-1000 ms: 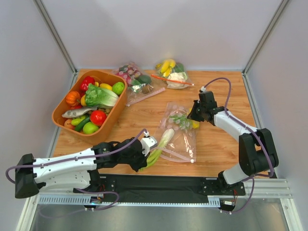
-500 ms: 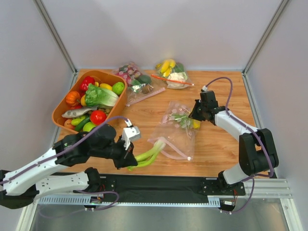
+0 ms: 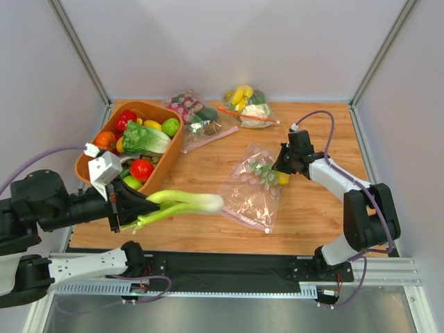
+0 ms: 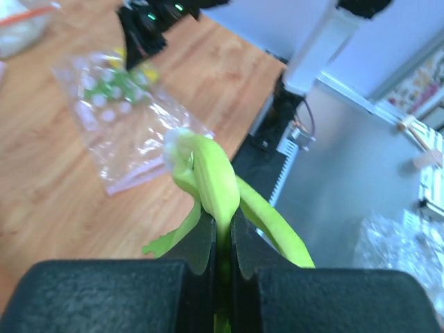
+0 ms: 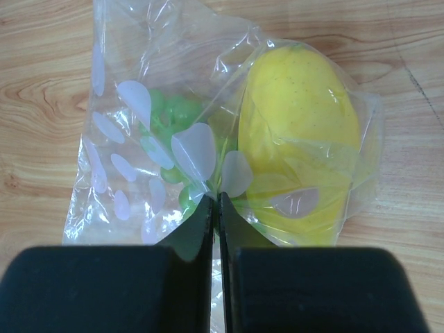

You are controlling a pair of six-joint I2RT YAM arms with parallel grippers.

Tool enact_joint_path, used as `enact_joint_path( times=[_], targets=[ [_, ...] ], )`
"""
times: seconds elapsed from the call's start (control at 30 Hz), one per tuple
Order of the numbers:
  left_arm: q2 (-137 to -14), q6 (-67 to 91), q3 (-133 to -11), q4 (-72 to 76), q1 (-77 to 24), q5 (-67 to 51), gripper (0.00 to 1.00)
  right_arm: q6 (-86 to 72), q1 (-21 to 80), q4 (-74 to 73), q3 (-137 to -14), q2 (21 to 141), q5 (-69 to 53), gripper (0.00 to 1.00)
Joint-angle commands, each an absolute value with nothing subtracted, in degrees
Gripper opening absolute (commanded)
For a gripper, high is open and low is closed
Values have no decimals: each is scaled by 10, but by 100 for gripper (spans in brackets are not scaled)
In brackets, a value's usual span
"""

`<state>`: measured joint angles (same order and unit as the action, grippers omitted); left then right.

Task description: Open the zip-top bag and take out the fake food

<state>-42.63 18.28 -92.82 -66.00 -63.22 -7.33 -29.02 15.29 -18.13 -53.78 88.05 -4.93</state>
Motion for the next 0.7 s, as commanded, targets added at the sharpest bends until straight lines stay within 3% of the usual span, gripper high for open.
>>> enact_joint_path(
  times=[0.0,0.37,0.67],
  targets=[
    [-426,156,-957,-661,-631,46,0,-286,149,-159,-556,888,-53,0],
    [-483,1,-921,-469,-627,338,0,-288,149,-148,-554,891,-75,0],
    [-570,-4,-937,-395,-417,157,0,-285,150,-144,-549,889,-90,0]
  ],
)
